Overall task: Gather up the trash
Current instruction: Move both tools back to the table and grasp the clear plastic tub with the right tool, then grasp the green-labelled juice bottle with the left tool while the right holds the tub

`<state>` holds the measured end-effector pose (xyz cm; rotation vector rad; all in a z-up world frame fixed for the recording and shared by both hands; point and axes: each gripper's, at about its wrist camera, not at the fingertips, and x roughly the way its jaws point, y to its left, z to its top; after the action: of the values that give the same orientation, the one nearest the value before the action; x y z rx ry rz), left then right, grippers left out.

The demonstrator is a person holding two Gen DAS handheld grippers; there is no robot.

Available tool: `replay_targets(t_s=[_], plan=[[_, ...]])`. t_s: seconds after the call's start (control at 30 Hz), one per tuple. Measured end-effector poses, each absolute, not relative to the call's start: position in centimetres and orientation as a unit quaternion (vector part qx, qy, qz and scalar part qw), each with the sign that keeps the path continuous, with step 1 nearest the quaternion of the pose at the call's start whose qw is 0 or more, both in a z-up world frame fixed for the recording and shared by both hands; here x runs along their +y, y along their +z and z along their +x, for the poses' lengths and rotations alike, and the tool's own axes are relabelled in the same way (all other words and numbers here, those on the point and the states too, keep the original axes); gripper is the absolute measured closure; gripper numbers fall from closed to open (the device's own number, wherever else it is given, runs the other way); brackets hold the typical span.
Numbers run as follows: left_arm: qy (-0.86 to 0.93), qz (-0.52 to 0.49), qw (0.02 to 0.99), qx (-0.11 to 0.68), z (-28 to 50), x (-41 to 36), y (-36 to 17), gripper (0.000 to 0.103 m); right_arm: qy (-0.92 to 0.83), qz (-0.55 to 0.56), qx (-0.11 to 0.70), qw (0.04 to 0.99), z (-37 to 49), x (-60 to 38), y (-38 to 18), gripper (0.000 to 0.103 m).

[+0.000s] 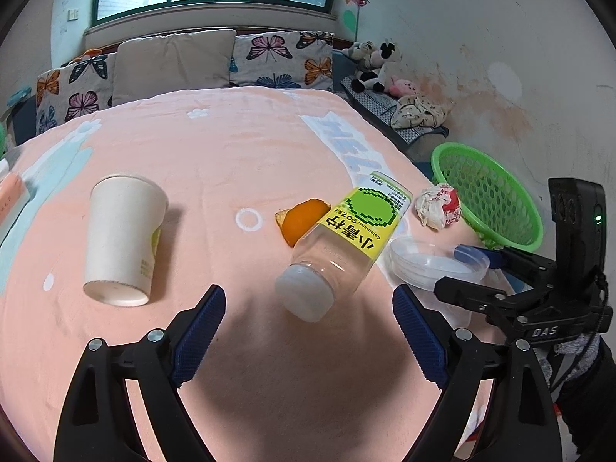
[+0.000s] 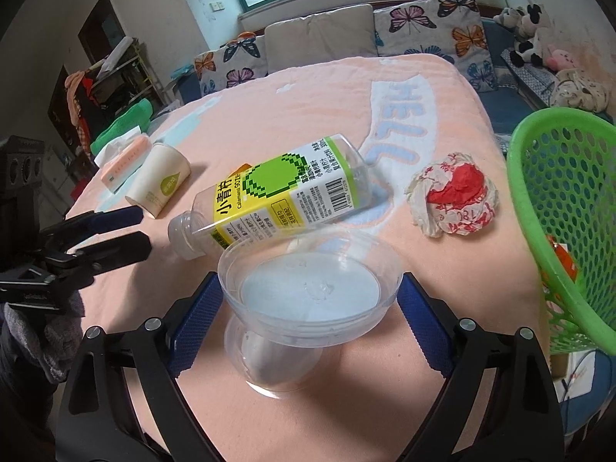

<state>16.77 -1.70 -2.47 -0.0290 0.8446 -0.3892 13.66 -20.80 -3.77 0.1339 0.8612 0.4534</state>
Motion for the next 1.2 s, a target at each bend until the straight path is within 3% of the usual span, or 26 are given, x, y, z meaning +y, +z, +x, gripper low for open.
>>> replay_targets(t_s=[0.6,0.77,1.2], plan=[[-0.228,0.068,0.878,0.414,21.2,-6.5,-3.6,0.018,0.185,0.084,0.378,0.903,10.6,-25.8,-0.6,0.013],[-0.235,0.072,0.874,0.420,21.9,-7.0,-4.3,0.027,0.175,0.090,0.378,0.905,10.5,-26.7,-0.7,0.013],[-0.255,0.094,0.867,0.417,22.8,-8.8,-4.8,0.032,0.165,0.095,0.380,0.905,10.4,-27.3,-0.8,0.013]])
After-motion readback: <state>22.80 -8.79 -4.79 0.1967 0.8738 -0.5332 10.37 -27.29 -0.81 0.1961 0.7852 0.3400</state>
